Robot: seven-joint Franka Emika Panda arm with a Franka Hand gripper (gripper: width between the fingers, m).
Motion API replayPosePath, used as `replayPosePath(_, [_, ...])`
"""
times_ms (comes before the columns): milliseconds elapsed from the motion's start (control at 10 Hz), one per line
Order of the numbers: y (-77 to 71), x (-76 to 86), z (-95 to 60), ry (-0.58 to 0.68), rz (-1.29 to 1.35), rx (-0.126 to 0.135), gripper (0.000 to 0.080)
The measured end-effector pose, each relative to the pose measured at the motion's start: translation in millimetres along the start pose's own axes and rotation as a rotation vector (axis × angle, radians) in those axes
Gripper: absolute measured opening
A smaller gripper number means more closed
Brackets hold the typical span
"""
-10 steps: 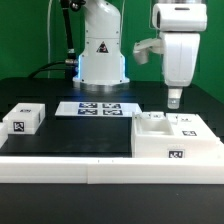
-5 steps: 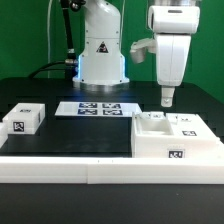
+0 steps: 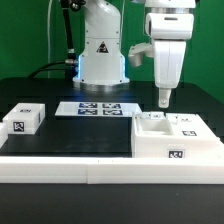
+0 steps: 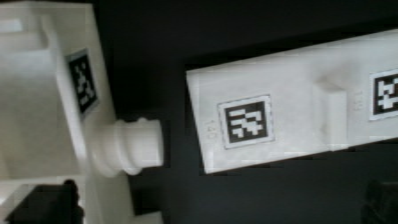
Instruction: Assemble cabinet
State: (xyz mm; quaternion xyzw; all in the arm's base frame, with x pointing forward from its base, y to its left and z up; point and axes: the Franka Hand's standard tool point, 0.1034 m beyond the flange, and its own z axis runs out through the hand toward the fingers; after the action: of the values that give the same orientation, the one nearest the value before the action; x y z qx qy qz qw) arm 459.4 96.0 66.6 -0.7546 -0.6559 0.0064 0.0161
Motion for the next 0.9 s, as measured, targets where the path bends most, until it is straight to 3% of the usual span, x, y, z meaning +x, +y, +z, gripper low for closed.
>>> replayPosePath(300, [-22.7, -9.6, 19.1, 0.015, -0.01, 0.005, 0.0797])
replayPosePath(500, [-33.5, -14.0, 30.1, 0.019, 0.0, 0.022, 0.0797])
replayPosePath(900, [-27.6, -12.6, 29.5, 0.015, -0.021, 0.032, 0.0797])
